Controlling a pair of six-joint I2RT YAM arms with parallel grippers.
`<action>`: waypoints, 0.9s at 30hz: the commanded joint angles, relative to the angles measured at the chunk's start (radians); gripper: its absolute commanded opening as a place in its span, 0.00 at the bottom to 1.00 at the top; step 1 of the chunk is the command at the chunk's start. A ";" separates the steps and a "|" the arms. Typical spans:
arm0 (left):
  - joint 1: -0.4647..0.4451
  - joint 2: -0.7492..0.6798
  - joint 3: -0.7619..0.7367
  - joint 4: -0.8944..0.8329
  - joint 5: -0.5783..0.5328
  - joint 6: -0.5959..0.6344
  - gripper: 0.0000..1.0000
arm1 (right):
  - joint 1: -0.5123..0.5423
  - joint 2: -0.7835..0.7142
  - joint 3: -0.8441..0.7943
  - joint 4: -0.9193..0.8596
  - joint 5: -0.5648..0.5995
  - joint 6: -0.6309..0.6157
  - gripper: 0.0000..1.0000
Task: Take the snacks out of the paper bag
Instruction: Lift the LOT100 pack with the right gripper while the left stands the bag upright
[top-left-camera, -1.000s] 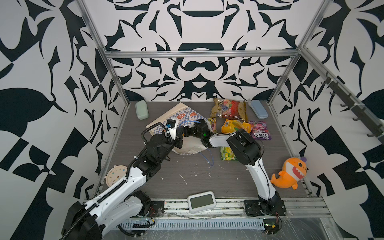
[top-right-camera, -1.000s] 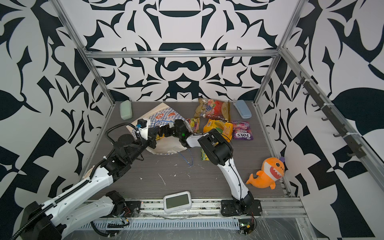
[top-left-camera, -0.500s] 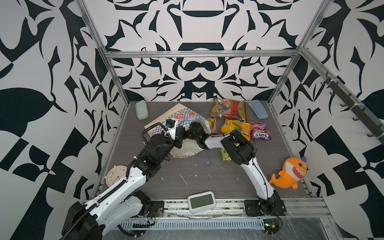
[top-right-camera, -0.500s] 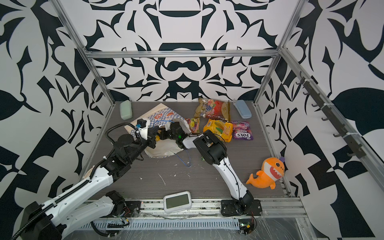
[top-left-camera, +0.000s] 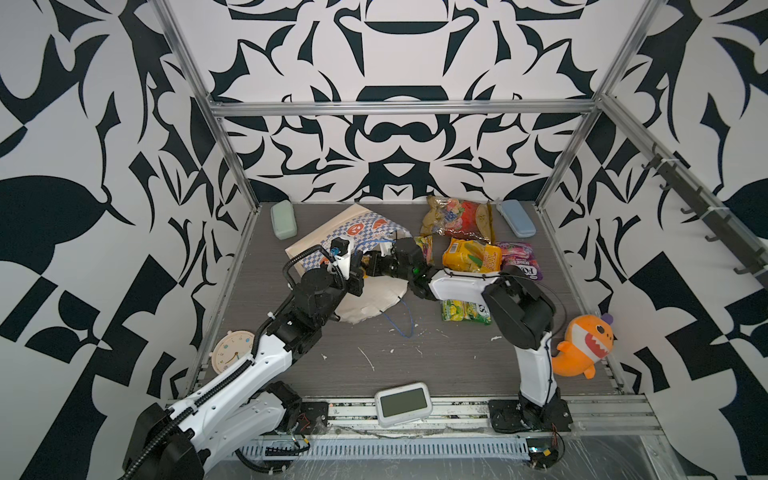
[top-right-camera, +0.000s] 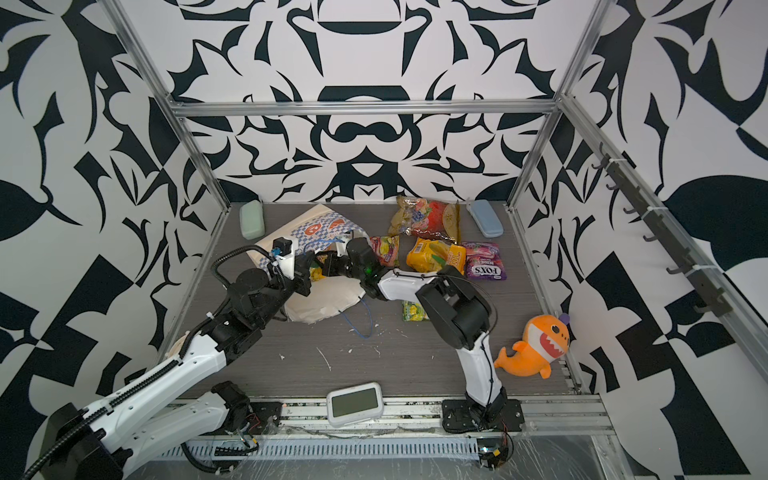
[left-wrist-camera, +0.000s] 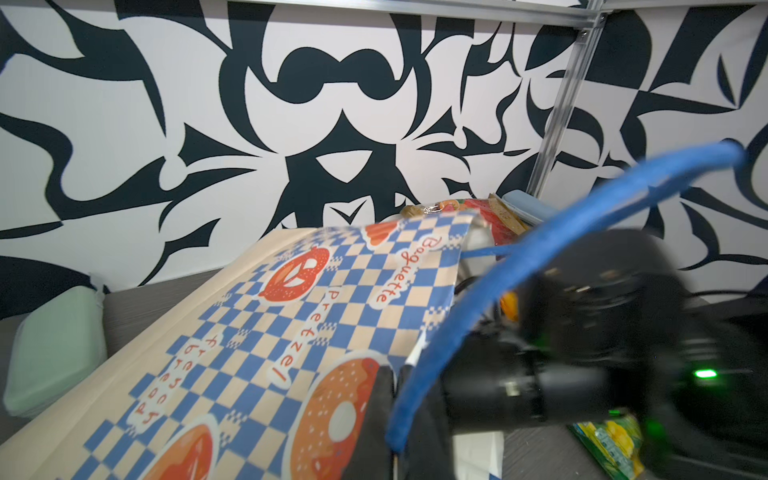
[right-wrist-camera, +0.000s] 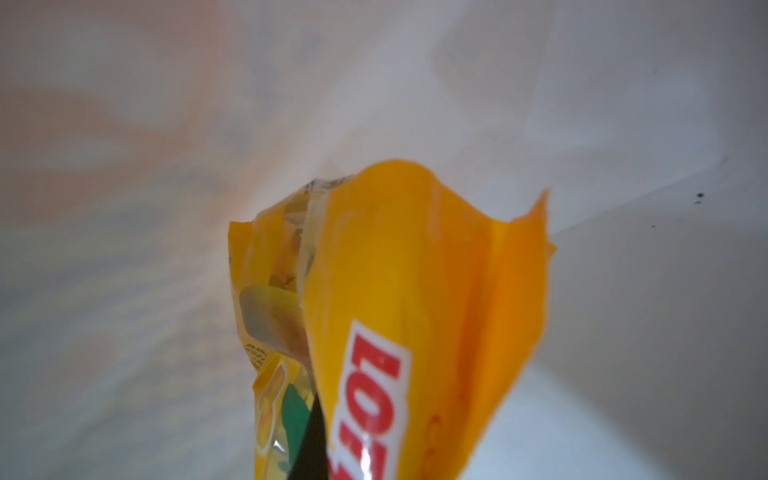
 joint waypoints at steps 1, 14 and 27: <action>-0.001 0.000 0.035 -0.023 -0.059 0.003 0.00 | 0.011 -0.157 -0.013 0.029 0.040 0.056 0.00; 0.068 0.078 0.268 -0.251 -0.139 -0.044 0.00 | 0.053 -0.630 -0.080 -0.552 0.184 -0.173 0.00; 0.261 0.217 0.525 -0.400 -0.067 -0.320 0.00 | 0.032 -0.990 -0.047 -0.798 0.438 -0.335 0.00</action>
